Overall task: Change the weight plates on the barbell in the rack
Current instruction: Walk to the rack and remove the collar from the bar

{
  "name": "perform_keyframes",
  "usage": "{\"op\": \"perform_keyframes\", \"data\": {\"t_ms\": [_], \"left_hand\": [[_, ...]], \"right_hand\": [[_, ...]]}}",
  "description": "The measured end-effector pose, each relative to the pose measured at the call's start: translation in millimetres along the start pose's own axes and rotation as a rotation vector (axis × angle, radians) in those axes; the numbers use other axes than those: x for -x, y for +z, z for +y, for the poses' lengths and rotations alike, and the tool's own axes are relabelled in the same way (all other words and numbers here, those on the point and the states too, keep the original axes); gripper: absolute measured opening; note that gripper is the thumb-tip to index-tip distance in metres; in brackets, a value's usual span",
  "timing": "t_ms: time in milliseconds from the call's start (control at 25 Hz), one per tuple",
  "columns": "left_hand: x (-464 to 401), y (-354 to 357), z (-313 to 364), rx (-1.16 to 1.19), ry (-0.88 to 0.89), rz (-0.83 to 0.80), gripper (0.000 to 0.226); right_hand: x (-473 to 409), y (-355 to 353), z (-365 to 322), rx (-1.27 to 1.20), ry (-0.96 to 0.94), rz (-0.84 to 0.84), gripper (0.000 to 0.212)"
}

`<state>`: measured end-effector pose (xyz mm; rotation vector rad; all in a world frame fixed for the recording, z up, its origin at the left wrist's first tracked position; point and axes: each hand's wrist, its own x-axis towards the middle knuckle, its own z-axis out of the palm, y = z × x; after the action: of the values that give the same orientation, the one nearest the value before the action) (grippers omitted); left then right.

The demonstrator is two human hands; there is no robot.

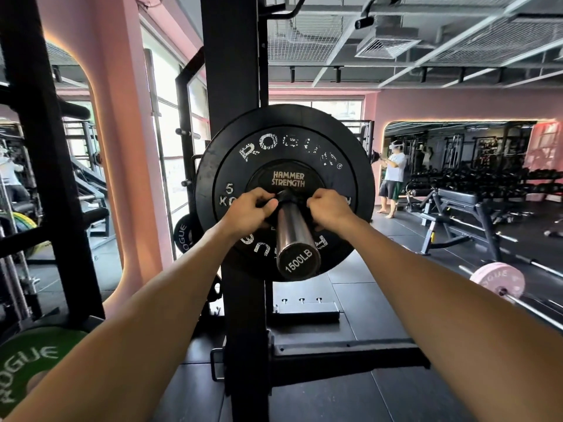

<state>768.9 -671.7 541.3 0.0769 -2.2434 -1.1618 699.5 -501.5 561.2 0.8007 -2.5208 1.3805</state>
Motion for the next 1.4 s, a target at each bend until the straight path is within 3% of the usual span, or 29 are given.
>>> {"op": "perform_keyframes", "data": {"t_ms": [160,240,360,480,640,800,880,1400], "left_hand": [[36.7,-3.6,28.7,0.021,0.021,-0.028,0.003],[57.6,-7.2,42.7,0.027,0.024,-0.05,0.015],[90.5,-12.3,65.1,0.032,0.046,-0.084,0.022],[128.5,-18.4,89.4,0.044,0.051,-0.096,0.023],[174.2,-27.6,118.4,0.011,0.063,-0.115,0.015],[211.6,-30.5,142.5,0.001,0.077,-0.148,0.02],[222.1,-26.1,155.5,0.006,0.095,-0.156,0.02],[191.2,108.7,211.1,0.201,0.165,-0.285,0.02]], "right_hand": [[36.8,-15.2,-0.8,0.06,-0.025,-0.02,0.009],[58.7,-23.7,-1.5,0.056,-0.045,-0.039,0.007],[89.4,-34.9,-5.1,0.04,-0.063,-0.06,0.02],[126.5,-47.2,-9.4,0.001,-0.076,-0.107,0.01],[172.3,-64.3,-17.8,-0.036,-0.121,-0.184,0.023],[207.9,-80.9,-25.4,-0.034,-0.158,-0.174,0.009],[219.7,-92.9,-24.1,-0.034,-0.173,-0.143,0.014],[244.6,-222.3,47.0,0.029,0.039,0.062,0.015]]}}
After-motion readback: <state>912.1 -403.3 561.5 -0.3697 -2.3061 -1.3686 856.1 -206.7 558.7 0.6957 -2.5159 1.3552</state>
